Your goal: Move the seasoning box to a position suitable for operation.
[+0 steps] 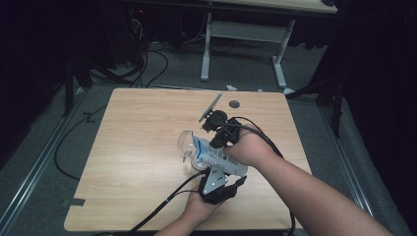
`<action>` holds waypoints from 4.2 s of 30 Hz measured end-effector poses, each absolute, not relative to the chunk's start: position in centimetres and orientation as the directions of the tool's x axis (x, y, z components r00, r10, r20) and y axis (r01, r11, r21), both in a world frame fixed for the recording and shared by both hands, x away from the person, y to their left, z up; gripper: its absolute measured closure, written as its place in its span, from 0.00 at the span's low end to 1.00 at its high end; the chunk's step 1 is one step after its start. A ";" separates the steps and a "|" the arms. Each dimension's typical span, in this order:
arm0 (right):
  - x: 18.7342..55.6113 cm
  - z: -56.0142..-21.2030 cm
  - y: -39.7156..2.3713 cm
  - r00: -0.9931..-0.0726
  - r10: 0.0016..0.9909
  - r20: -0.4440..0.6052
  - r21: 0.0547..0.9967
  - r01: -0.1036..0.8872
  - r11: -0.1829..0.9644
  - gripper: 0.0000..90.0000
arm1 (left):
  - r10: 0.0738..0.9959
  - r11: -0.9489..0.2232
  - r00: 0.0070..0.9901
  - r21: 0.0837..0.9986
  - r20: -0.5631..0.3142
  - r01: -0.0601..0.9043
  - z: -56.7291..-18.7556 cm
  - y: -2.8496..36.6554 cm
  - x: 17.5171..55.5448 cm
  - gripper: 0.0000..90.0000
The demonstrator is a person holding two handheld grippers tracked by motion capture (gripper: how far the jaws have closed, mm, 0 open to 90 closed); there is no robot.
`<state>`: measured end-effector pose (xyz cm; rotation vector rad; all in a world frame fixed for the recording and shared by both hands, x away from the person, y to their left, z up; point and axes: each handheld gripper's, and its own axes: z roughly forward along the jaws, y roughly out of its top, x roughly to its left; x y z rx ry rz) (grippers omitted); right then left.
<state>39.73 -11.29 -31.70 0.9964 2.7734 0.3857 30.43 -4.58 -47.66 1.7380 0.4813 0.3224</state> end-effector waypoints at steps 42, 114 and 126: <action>39.2 -32.2 -12.0 -0.758 0.649 -0.061 0.296 0.607 0.737 1.00 | 0.479 -0.211 0.877 0.966 -0.029 0.148 -49.4 -4.2 29.9 0.67; 38.7 -32.8 -13.2 -0.749 0.662 -0.033 0.292 0.626 0.723 1.00 | 0.550 -0.312 0.834 0.918 -0.038 0.247 -52.6 -2.4 31.0 0.70; 38.7 -32.5 -13.2 -0.747 0.664 -0.032 0.300 0.627 0.719 1.00 | 0.537 -0.305 0.843 0.921 -0.042 0.241 -52.5 -2.0 30.6 0.65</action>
